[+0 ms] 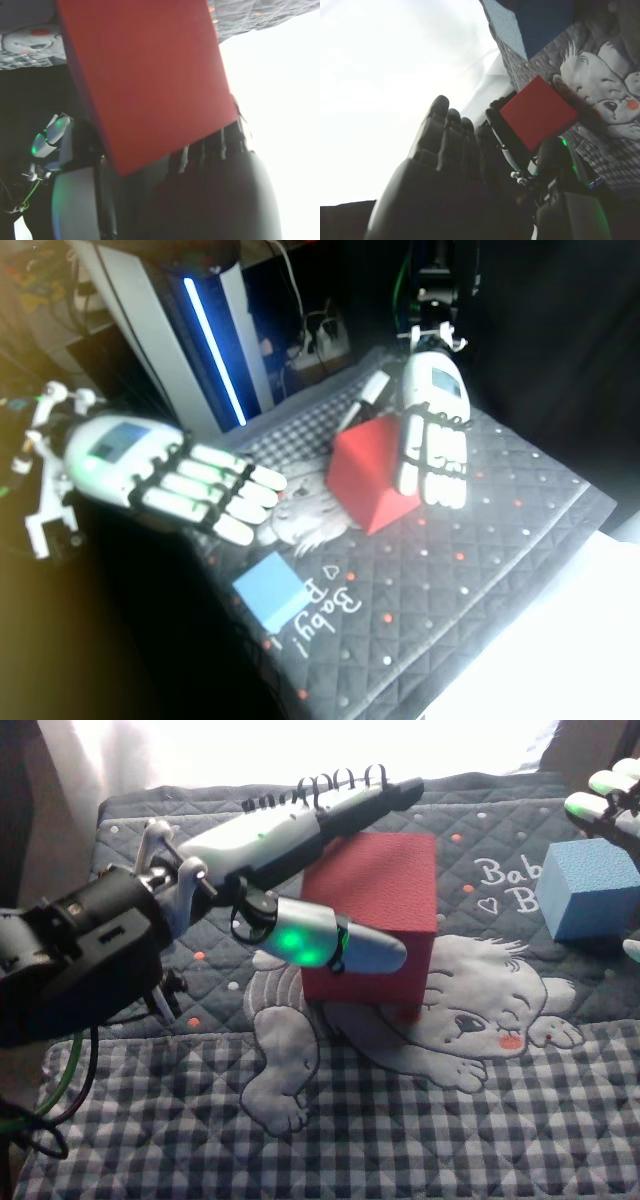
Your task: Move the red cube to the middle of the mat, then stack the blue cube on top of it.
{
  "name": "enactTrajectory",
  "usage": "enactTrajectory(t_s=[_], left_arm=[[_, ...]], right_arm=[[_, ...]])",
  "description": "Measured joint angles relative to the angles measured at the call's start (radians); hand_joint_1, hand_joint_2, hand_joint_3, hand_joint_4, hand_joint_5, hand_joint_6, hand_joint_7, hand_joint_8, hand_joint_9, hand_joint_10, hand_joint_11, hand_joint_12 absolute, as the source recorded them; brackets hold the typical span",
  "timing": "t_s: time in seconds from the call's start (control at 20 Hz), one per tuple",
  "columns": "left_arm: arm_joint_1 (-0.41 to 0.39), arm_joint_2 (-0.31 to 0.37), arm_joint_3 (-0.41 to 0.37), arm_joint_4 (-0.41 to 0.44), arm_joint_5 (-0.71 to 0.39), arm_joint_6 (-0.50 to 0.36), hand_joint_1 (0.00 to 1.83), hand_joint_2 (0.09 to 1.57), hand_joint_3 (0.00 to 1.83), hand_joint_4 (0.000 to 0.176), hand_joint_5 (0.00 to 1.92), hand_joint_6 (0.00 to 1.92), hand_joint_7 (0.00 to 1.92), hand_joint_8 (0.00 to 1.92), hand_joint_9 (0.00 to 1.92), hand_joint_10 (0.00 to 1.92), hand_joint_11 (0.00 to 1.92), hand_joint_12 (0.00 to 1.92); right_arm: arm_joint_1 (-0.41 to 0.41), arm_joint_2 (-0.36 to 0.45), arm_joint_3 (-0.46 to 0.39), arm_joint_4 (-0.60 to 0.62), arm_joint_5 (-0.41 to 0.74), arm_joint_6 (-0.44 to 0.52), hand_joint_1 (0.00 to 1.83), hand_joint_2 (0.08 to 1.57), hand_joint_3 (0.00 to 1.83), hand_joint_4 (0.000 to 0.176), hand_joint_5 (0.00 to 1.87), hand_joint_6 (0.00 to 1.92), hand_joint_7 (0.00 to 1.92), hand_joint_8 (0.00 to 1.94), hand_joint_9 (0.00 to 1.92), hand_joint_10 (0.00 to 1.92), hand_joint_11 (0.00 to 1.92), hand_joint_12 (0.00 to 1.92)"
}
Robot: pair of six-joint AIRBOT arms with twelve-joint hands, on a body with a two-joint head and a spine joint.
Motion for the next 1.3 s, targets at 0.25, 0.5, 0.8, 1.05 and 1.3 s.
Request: enactTrajectory(t_s=[0.25,0.5,0.8,1.05,1.3], left_arm=[[0.071,0.102,-0.077,-0.061,-0.161,0.019,0.66,0.9,0.0,0.176,0.0,0.0,0.0,0.0,0.0,0.0,0.0,0.0],[0.187,0.212,-0.159,-0.191,-0.35,0.082,0.58,0.91,0.0,0.176,0.0,0.0,0.0,0.0,0.0,0.0,0.0,0.0],[0.311,0.26,-0.218,-0.305,-0.571,0.105,0.65,0.94,0.01,0.11,0.0,0.0,0.0,0.0,0.0,0.0,0.0,0.0],[0.352,0.27,-0.227,-0.349,-0.653,0.106,0.61,0.94,0.0,0.121,0.0,0.0,0.0,0.0,0.0,0.0,0.0,0.0],[0.382,0.274,-0.237,-0.37,-0.674,0.105,0.6,0.98,0.02,0.112,0.0,0.0,0.0,0.0,0.0,0.0,0.0,0.0]], right_arm=[[0.0,-0.048,0.082,0.005,0.005,0.156,0.75,1.08,0.07,0.0,0.0,0.0,0.0,0.0,0.05,0.02,0.0,0.38],[0.006,-0.122,0.187,0.092,-0.042,0.255,0.95,1.11,0.01,0.0,0.0,0.0,0.01,0.01,0.07,0.05,0.0,0.28],[0.087,-0.226,0.299,0.138,-0.203,0.259,1.08,1.17,0.01,0.0,0.0,0.0,0.0,0.0,0.13,0.12,0.0,0.53],[0.143,-0.278,0.357,0.143,-0.324,0.258,1.3,1.23,0.01,0.0,0.95,1.82,1.0,1.82,0.99,1.87,0.96,1.89],[0.232,-0.236,0.297,0.047,-0.351,0.178,1.58,1.2,0.0,0.0,1.42,1.92,1.45,1.94,1.47,1.92,1.55,1.92]])
